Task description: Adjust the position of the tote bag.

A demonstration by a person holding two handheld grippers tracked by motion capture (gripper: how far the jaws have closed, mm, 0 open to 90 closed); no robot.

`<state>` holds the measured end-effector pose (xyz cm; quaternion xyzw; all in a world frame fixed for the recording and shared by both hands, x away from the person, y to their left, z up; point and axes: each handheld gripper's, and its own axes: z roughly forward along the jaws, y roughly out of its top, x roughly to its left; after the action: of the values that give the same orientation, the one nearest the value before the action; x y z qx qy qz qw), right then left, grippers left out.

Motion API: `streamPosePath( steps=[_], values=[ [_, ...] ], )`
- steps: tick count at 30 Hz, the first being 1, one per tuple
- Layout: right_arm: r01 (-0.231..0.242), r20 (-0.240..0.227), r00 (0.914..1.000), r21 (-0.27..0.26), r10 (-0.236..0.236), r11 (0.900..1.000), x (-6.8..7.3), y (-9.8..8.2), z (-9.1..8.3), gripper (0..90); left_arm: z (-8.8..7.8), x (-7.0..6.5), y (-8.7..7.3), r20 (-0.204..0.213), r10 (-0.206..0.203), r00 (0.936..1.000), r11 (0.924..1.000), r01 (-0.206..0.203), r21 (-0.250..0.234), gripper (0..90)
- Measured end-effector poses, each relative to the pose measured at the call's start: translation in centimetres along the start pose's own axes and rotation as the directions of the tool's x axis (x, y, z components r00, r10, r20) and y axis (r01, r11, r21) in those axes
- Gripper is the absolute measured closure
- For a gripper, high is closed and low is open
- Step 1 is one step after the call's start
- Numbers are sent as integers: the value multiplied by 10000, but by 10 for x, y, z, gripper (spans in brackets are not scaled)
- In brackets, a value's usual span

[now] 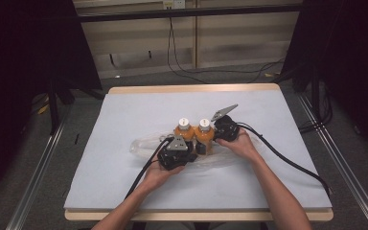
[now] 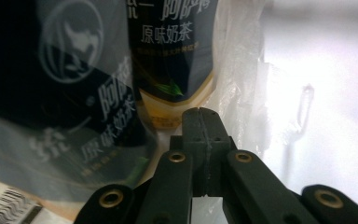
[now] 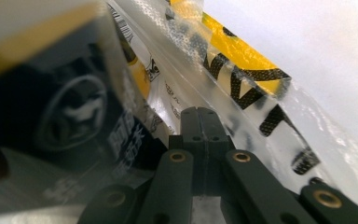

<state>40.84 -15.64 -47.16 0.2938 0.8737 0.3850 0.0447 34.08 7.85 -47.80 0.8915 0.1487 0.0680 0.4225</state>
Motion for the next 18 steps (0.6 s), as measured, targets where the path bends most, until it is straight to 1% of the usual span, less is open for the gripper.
streamPosePath(
  steps=[1, 2, 3, 4, 5, 6, 7, 8, 9, 10, 11, 12, 13, 14, 15, 16, 17, 18],
  values=[
    [-104, -54, 9999, -2, 104, 9999, -1, 0, 1, 900, 0, -1, -1, 94, -42, 9999, 10000, 42, 74, 900],
    [-140, -109, 9998, -1, 140, 9999, -2, -1, 3, 900, 0, -2, -1, 23, 66, 10000, 9997, -67, 251, 900],
    [-128, -54, 9999, 203, 129, 9997, -1, -2, 4, 900, 0, -3, -3, -32, 101, 9999, 9995, -100, 300, 900],
    [-127, -15, 9999, 301, 128, 9995, -1, -4, 7, 900, 0, -3, -6, 25, 23, 10000, 9994, -24, 346, 900],
    [-247, -59, 9997, 296, 249, 9993, -3, -6, 9, 900, 2, -5, -7, 94, 152, 9998, 9983, -157, 563, 900],
    [-379, -61, 9993, 200, 380, 9991, -4, -7, 10, 900, 2, -6, -8, 40, 143, 9999, 9987, -145, 482, 900],
    [-435, -64, 9990, 245, 437, 9988, -3, -6, 10, 900, 0, -5, -8, 114, 47, 9999, 9979, -54, 647, 900],
    [-422, -62, 9991, 267, 424, 9988, -3, -6, 10, 900, 1, -6, -9, 168, -39, 9999, 9991, 32, 430, 900],
    [-483, -46, 9988, 261, 484, 9985, -3, -6, 10, 900, 1, -8, -9, 75, -4, 10000, 9989, 1, 469, 900],
    [-507, -54, 9987, 260, 509, 9984, -4, -7, 10, 900, 0, -7, -10, 85, 29, 10000, 9989, -33, 458, 900],
    [-527, -62, 9986, 222, 528, 9984, -5, -6, 10, 900, 1, -7, -10, 126, -205, 9997, 9990, 200, 391, 900],
    [-526, 17, 9986, 189, 526, 9984, -6, -6, 11, 900, 0, -6, -10, 124, -165, 9998, 9988, 159, 470, 900],
    [-554, 92, 9984, 180, 553, 9983, -7, -6, 11, 900, 1, -7, -10, 96, -105, 9999, 9992, 101, 394, 900],
    [-600, 76, 9982, 144, 598, 9981, -7, -6, 11, 900, 2, -9, -9, 5, -114, 9999, 9990, 114, 423, 900],
    [-600, 76, 9982, 144, 598, 9981, -7, -6, 11, 900, 2, -9, -9, 5, -114, 9999, 9990, 114, 423, 900],
    [-697, 4, 9976, 63, 697, 9975, -9, -7, 12, 900, 1, -9, -9, 23, 27, 10000, 9987, -28, 500, 900],
    [-780, -8, 9970, 58, 780, 9969, -10, -6, 12, 900, 1, -8, -10, 143, -79, 9999, 9987, 72, 506, 900],
    [-855, -1, 9963, 50, 855, 9963, -10, -6, 12, 900, 1, -7, -10, 241, -85, 9997, 9991, 75, 408, 900]
  ],
)
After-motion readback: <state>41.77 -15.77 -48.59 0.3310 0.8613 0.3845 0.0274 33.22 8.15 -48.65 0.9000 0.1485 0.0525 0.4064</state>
